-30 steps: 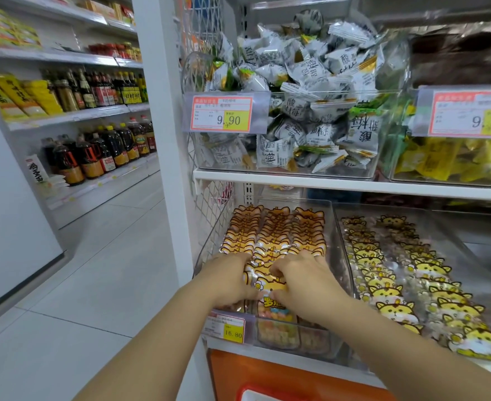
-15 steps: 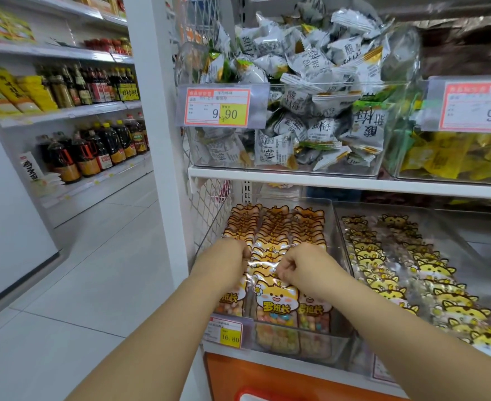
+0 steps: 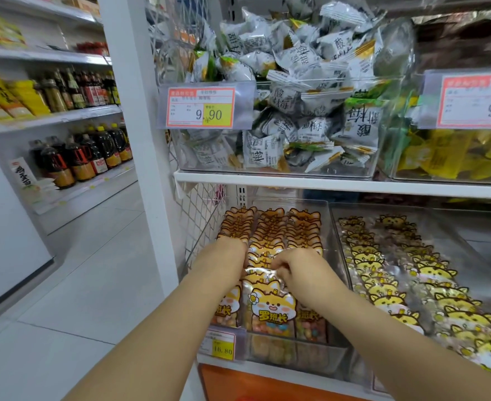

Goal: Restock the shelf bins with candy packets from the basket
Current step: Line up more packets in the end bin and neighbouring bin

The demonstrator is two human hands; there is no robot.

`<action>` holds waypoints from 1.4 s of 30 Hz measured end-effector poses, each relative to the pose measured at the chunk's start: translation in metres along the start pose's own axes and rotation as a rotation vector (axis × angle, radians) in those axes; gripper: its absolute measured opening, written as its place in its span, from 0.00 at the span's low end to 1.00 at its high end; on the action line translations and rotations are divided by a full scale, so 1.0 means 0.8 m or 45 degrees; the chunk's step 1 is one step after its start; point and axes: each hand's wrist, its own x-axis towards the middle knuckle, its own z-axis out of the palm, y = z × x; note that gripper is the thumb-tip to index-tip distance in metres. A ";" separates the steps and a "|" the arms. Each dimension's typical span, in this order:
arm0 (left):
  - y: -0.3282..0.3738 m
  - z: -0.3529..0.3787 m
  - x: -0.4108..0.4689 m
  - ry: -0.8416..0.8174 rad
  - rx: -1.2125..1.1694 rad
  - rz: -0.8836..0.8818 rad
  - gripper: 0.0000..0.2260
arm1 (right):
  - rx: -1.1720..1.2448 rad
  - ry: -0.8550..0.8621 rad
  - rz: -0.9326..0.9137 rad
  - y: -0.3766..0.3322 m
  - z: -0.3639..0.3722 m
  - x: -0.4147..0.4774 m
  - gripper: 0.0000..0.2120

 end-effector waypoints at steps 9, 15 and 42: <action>-0.002 -0.002 -0.011 0.136 0.019 0.084 0.08 | -0.070 0.004 -0.023 -0.006 -0.007 0.008 0.03; -0.012 0.007 -0.012 0.124 -0.266 0.205 0.08 | -0.102 -0.049 -0.040 -0.019 -0.002 0.012 0.01; -0.042 -0.001 -0.069 0.058 0.062 0.331 0.12 | -0.263 -0.385 -0.160 -0.029 -0.073 -0.032 0.16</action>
